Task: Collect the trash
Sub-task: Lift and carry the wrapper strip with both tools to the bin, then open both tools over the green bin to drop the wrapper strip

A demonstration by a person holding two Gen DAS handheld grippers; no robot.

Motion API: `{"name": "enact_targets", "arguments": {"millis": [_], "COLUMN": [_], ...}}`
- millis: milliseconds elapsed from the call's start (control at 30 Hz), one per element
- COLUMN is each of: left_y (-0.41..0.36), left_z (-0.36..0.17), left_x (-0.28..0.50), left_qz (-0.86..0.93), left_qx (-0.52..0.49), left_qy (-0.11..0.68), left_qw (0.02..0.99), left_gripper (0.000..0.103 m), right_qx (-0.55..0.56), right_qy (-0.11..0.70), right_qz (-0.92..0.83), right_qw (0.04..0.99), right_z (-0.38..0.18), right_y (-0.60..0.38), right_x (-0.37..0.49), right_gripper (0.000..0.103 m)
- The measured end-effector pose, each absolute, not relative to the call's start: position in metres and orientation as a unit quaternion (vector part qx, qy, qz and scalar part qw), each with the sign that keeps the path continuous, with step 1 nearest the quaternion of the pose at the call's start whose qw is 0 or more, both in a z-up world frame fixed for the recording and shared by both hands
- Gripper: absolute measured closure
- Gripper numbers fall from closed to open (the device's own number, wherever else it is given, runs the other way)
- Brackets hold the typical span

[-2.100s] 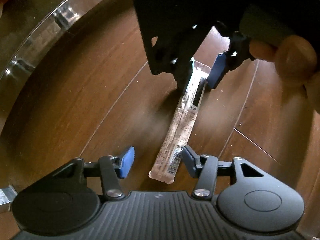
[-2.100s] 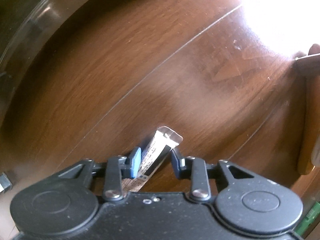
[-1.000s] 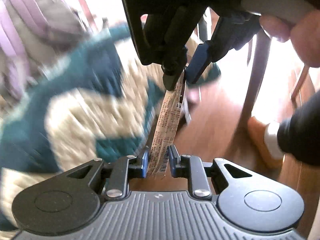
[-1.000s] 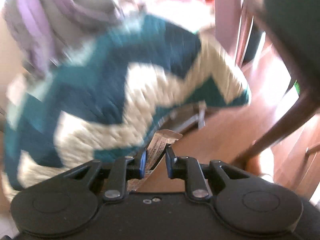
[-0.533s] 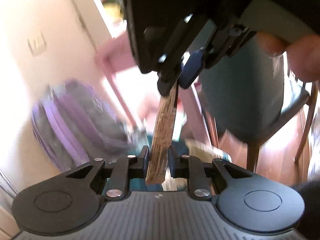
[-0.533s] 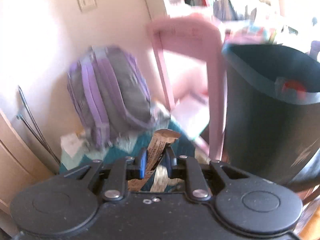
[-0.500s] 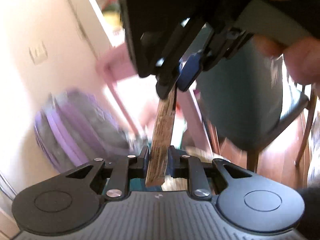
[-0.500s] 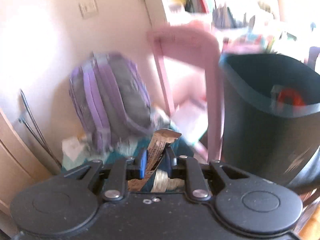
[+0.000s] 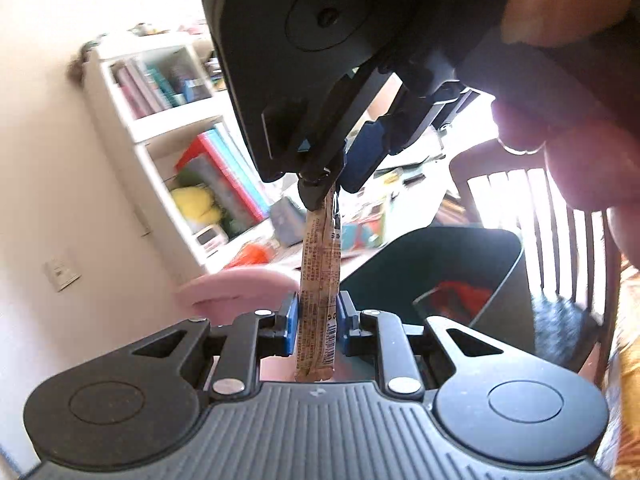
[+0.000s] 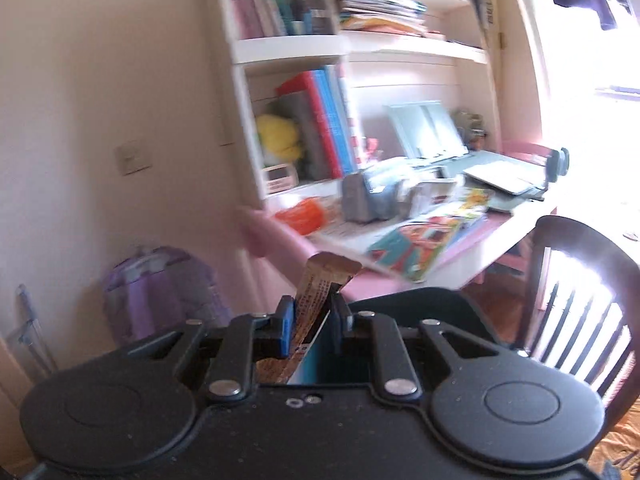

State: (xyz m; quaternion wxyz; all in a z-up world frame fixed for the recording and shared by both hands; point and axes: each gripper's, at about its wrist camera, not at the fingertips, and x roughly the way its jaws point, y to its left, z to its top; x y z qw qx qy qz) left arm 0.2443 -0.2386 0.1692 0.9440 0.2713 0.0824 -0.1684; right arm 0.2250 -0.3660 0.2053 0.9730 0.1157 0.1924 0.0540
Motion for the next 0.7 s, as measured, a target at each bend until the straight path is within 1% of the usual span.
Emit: {"name": "enact_targets", "arguments": {"millis": [133,300,500,567,600,667,700], "left_y": [-0.267,-0.295,-0.3,-0.305,-0.305,-0.305,-0.304], "left_z": [0.167,0.145,0.122,0.117,0.115,0.111,0.11], "left_x": [0.277,0.314,0.339,0.328,0.328,0.329,0.329], "left_qz": [-0.204,-0.24,-0.264,-0.263,-0.263,-0.261,-0.262], "left_qx": [0.268,0.254,0.211,0.211,0.209,0.201,0.196], "left_qy": [0.123,0.184,0.238,0.249,0.255,0.268,0.272], "left_qw": [0.934,0.919,0.911,0.908,0.907,0.905,0.905], "left_gripper": [0.084,0.084,0.084,0.084,0.084,0.084,0.084], "right_qx": [0.135,0.151,0.164,0.151,0.147,0.13,0.121], "right_qy": [0.221,0.249,0.306,0.327,0.337,0.345,0.351], "right_qz": [0.029,0.0,-0.007,0.006,0.012,0.015,0.021], "right_qw": [0.966,0.957,0.938,0.933,0.93,0.929,0.928], "right_z": [0.195,0.163,0.114,0.101,0.095,0.087,0.085], "right_y": [-0.4,-0.436,-0.458,-0.454,-0.451,-0.443,-0.439], "right_x": [0.258,0.29,0.325,0.334,0.336,0.338,0.339], "right_gripper": [0.086,0.086,0.086,0.085,0.085,0.079,0.078]}}
